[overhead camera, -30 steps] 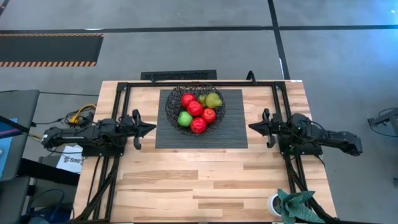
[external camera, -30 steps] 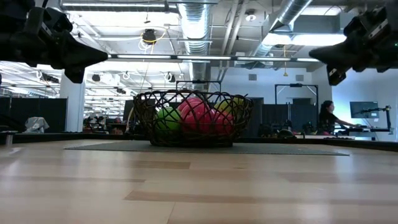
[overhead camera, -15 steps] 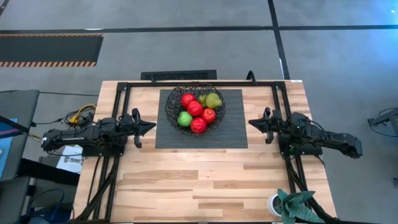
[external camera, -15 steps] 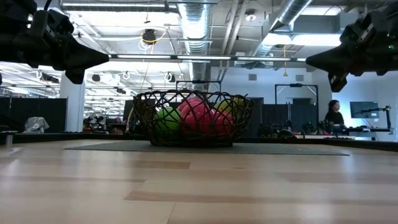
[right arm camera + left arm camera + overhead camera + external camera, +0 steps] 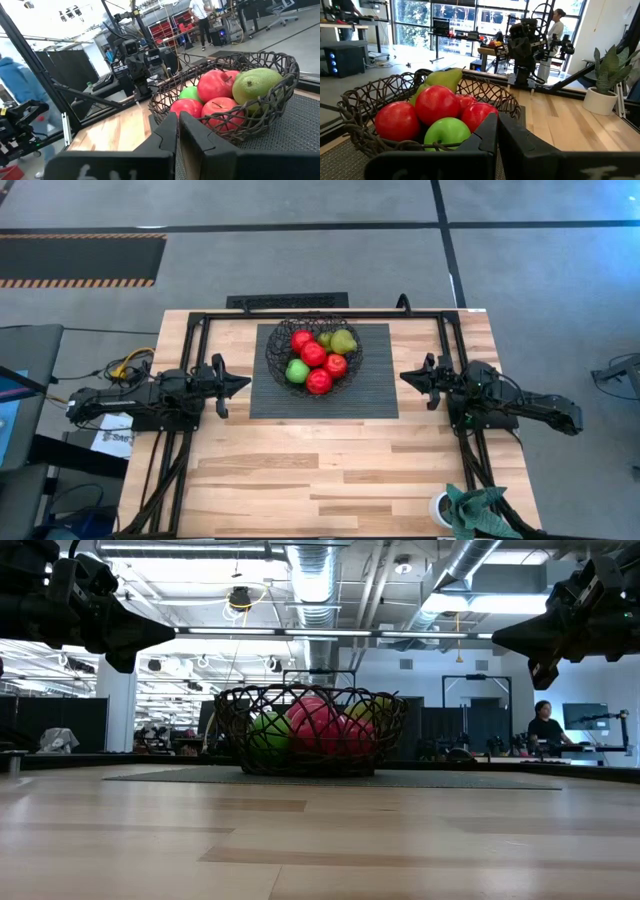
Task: Build produce basket
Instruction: Return to Home Position
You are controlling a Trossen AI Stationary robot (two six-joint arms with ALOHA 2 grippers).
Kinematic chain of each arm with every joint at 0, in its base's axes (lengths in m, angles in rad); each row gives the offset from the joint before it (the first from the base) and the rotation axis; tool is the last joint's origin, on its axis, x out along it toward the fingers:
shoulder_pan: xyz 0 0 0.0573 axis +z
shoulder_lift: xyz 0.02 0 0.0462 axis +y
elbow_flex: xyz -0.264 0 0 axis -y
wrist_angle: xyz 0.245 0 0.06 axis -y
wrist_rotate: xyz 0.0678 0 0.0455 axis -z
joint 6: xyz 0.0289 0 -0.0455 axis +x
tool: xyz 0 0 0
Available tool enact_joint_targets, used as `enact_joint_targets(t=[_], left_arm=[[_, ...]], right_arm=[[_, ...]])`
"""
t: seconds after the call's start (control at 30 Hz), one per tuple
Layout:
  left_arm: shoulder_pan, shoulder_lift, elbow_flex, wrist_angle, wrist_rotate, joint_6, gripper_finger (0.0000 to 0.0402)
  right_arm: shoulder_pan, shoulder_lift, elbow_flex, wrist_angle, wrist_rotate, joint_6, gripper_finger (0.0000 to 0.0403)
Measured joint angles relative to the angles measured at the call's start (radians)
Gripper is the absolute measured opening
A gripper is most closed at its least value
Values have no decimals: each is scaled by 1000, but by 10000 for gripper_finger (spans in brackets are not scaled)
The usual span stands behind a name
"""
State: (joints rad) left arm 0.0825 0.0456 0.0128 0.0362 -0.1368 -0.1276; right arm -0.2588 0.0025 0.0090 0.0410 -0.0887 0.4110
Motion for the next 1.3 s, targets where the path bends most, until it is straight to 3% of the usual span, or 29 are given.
enact_joint_targets(t=[1.3], left_arm=[[-13,0,0,0,-2,0,0]], right_arm=[[0,0,-1,1,0,0,37]])
